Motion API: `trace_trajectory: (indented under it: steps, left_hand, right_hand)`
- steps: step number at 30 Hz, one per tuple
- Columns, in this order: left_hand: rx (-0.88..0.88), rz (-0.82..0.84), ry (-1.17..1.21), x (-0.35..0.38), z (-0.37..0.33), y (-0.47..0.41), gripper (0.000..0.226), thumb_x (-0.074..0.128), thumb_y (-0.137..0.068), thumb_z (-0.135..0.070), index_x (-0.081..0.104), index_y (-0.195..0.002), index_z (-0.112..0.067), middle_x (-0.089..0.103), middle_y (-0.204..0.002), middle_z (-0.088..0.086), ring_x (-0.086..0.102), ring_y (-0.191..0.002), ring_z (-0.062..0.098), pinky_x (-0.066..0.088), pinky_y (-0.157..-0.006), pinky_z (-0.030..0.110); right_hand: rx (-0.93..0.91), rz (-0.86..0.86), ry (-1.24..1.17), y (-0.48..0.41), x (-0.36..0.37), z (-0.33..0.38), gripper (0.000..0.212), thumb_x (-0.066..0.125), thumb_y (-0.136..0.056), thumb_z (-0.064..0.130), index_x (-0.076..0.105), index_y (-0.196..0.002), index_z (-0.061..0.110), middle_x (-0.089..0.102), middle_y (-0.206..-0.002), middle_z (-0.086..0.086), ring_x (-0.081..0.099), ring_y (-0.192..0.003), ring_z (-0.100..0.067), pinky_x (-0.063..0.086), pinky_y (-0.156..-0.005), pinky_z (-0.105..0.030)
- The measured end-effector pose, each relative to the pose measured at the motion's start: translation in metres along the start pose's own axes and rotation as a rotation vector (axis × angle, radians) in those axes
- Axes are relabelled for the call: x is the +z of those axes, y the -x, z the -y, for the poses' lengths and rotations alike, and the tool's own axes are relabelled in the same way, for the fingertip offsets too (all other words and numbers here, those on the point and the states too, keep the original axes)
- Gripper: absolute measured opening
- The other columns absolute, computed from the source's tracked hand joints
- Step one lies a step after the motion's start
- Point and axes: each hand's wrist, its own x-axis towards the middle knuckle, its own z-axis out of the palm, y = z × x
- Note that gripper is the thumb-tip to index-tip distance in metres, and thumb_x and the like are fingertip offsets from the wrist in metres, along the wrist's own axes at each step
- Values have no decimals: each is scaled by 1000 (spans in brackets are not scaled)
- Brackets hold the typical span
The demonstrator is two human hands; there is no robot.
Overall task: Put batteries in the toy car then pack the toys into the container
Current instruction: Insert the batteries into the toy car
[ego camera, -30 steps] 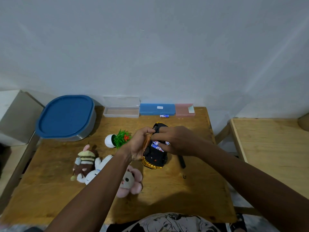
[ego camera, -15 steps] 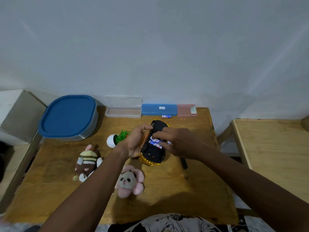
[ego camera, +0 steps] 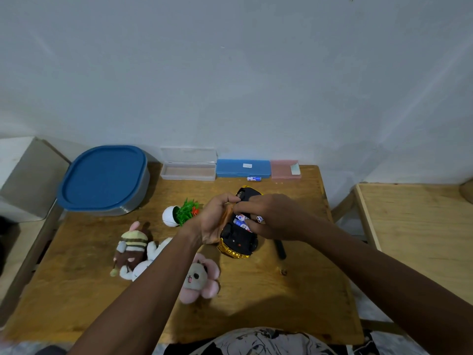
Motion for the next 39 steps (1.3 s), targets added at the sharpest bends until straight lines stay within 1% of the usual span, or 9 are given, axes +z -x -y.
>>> trace_trajectory:
  steps: [3, 8, 11, 14, 18, 22, 26, 30, 39]
  left_hand:
    - [-6, -13, -20, 4, 1, 2, 46, 37, -93, -34, 71, -88, -4, 62, -76, 12, 62, -67, 24, 52, -61, 30]
    - [18, -24, 59, -4, 9, 4, 54, 44, -90, -42, 58, -123, -1, 58, -104, 20, 59, -90, 32, 49, -80, 40]
    - [79, -62, 122, -6, 12, 2, 58, 37, -94, -43, 58, -129, -2, 63, -107, 21, 62, -95, 35, 52, -82, 41]
    - [197, -111, 214, -4, 13, 1, 56, 31, -96, -38, 63, -123, -1, 68, -100, 18, 67, -88, 32, 56, -77, 37]
    - [358, -184, 248, 0, 15, -3, 51, 34, -94, -32, 62, -121, 0, 69, -99, 18, 67, -89, 30, 56, -80, 38]
    - [423, -236, 198, 7, 16, -4, 47, 30, -97, -29, 65, -109, -1, 72, -90, 15, 70, -80, 27, 59, -70, 34]
    - [474, -268, 192, 7, 16, -3, 46, 30, -97, -29, 63, -113, -1, 71, -92, 15, 68, -83, 28, 57, -71, 36]
    - [492, -265, 152, 9, 15, -1, 45, 28, -99, -27, 65, -107, -4, 72, -89, 13, 70, -80, 25, 59, -66, 35]
    - [582, -346, 45, 20, 14, -3, 32, 40, -94, -23, 61, -108, -3, 67, -91, 14, 66, -84, 26, 55, -73, 36]
  right_hand:
    - [-7, 2, -24, 0, 1, 2, 36, 54, -91, 30, 47, -126, 34, 62, -85, 2, 54, -71, -16, 47, -56, -36]
    - [119, -137, -181, 3, 9, 7, 25, 68, -89, 30, 49, -105, 25, 60, -80, 9, 52, -62, -12, 41, -53, -29]
    - [365, -325, -451, 3, 19, 16, 24, 70, -86, 24, 52, -101, 25, 71, -88, 3, 66, -75, -11, 54, -57, -25]
    - [702, -542, -965, -3, 18, 25, 17, 62, -88, 11, 57, -101, 21, 70, -84, 3, 64, -68, -5, 49, -53, -20]
    - [1131, -323, -1267, -2, 18, 24, 8, 56, -92, 18, 61, -85, 18, 55, -66, 3, 46, -54, -7, 35, -44, -19]
    - [1069, -303, -1400, 3, 25, 29, 14, 65, -94, 27, 62, -84, 18, 55, -62, 5, 53, -51, -5, 38, -45, -18]
    - [1010, -361, -1217, 4, 23, 32, 13, 58, -98, 24, 68, -99, 16, 63, -75, -2, 54, -54, -7, 40, -43, -17]
    - [920, -444, -1016, 4, 27, 33, 13, 58, -97, 23, 70, -95, 27, 70, -74, -3, 62, -67, -7, 44, -55, -22]
    - [873, -516, -936, -3, 38, 28, 18, 58, -96, 22, 76, -96, 20, 72, -70, 3, 56, -54, 6, 38, -59, -22]
